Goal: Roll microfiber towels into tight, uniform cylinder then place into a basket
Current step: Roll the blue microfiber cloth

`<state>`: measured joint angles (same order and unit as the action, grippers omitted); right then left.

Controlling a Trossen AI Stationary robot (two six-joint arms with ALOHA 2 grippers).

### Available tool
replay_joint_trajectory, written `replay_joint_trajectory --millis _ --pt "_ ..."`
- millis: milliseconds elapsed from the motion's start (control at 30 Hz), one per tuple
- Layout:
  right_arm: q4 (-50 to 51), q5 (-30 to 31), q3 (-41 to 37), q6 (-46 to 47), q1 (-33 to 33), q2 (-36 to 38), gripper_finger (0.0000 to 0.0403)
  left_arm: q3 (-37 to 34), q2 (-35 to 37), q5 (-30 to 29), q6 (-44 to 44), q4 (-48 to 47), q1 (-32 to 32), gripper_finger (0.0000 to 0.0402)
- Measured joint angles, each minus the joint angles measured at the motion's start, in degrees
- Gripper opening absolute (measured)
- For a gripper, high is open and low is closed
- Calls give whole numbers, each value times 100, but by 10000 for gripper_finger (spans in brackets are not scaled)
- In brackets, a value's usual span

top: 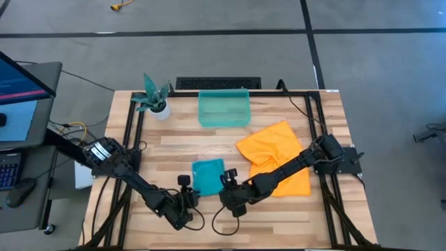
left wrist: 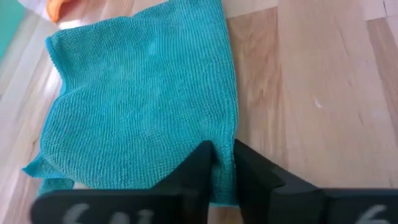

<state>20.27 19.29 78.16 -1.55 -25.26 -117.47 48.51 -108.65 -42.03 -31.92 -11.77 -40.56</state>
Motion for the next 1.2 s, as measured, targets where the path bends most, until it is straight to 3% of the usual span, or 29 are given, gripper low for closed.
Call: replay_joint_trajectory --millis 200,367,567,967,1200 --pt "-441 3 -268 -91 -19 1 168 -9 -3 -23 22 -7 0 4" --pt "-639 5 -486 -246 67 0 211 -9 -3 -30 7 -7 0 12" --pt "-775 -84 -595 -185 186 2 223 -15 -5 -47 -10 24 0 9" --pt "-1234 -388 -917 115 316 15 191 -24 -8 -66 -187 97 2 7" --pt "-1226 -711 -917 494 401 13 121 134 115 89 -480 -31 20 7"
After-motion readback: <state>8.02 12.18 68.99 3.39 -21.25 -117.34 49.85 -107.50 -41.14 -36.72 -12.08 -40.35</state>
